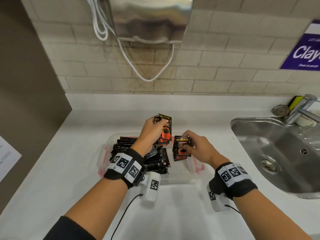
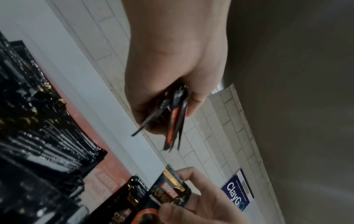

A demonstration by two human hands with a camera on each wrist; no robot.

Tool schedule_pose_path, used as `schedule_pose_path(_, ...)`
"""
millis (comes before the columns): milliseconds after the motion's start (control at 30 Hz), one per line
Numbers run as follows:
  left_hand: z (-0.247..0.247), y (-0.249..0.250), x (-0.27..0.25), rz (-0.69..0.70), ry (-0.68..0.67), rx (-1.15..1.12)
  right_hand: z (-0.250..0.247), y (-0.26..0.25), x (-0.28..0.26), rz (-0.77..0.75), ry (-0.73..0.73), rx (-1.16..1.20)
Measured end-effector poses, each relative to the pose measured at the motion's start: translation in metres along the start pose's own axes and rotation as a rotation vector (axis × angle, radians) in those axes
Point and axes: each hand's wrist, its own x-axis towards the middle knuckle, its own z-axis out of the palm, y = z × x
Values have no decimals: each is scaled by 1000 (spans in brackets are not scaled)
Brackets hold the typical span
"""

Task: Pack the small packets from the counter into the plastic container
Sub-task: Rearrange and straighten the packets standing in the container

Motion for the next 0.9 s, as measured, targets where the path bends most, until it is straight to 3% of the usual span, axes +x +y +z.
schedule_pose_path(133,4,-7,2,-12,-70,138,10,9,3,-44,61,-227)
schedule_pose_path(333,10,-15,3,-68,-174,375,15,15,7,-13,46,-372)
schedule_pose_path(600,33,-26,9,-29,-212,623,16,21,5,-5,63,-321)
schedule_pose_path(900,58,-37,10,9,-143,761,9,20,1,-58,46,-153)
